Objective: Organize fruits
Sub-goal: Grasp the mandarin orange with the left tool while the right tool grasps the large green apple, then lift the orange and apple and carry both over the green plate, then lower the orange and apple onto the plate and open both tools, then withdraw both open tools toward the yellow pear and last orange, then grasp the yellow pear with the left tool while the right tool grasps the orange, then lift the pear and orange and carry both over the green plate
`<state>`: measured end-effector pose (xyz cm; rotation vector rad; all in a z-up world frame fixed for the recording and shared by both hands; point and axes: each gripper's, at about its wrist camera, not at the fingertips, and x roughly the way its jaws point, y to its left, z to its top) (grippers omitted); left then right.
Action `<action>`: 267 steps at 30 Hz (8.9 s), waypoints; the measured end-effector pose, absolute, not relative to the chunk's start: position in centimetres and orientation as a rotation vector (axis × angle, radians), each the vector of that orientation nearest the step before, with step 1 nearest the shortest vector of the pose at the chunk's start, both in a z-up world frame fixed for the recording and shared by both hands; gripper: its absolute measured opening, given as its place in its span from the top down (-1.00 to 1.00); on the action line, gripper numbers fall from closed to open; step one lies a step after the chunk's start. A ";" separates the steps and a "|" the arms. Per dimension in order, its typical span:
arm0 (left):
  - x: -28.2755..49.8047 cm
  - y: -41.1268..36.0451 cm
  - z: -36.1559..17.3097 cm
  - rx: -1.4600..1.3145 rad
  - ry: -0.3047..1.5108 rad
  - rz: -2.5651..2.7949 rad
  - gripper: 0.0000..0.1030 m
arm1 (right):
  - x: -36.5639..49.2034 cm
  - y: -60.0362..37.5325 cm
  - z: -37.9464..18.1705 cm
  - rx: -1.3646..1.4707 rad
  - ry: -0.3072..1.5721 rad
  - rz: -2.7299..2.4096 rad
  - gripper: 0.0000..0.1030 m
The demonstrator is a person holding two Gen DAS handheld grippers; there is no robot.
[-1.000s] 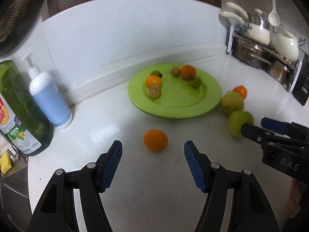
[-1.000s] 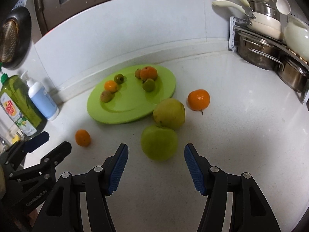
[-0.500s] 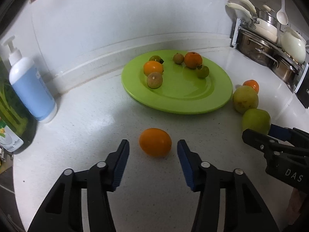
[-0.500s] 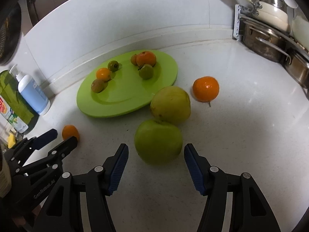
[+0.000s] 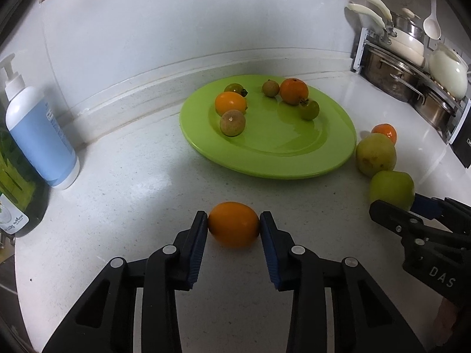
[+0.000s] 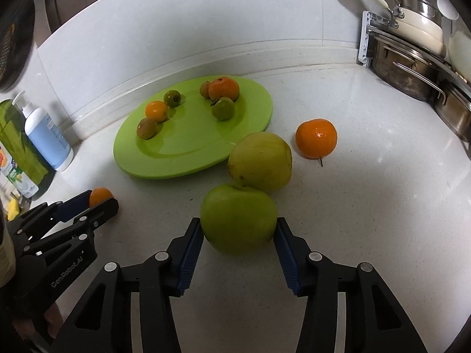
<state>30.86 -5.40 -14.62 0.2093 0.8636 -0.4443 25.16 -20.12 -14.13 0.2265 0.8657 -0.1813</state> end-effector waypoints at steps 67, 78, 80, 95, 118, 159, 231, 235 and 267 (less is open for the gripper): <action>31.0 -11.8 -2.4 0.159 0.690 -0.358 0.30 | 30.0 -24.2 -1.1 -0.017 0.724 0.083 0.05; 37.1 -13.9 -5.1 0.157 0.791 -0.384 0.30 | 36.2 -25.3 -4.0 -0.030 0.844 0.113 0.05; 38.1 -14.2 -5.9 0.155 0.812 -0.394 0.30 | 37.1 -25.4 -4.9 -0.043 0.869 0.108 0.05; 43.1 -16.1 -11.2 0.176 0.939 -0.424 0.30 | 41.2 -26.9 -9.2 -0.060 0.984 0.122 0.05; 42.3 -15.3 -10.1 0.186 0.913 -0.376 0.15 | 42.0 -27.7 -10.2 -0.010 1.005 0.166 0.00; 25.9 -16.5 -4.0 0.166 0.693 -0.432 -0.37 | 26.0 -31.3 -3.0 -0.065 0.739 0.111 -0.34; 29.9 -19.5 -11.8 0.115 0.890 -0.534 0.17 | 31.3 -32.4 -13.7 0.060 0.929 0.224 0.32; 30.1 -19.5 -11.5 0.114 0.884 -0.543 0.21 | 31.1 -32.3 -13.7 0.066 0.929 0.218 0.52; 30.0 -18.2 -11.5 0.083 0.902 -0.512 0.08 | 34.7 -30.3 -13.9 -0.008 0.919 0.205 0.19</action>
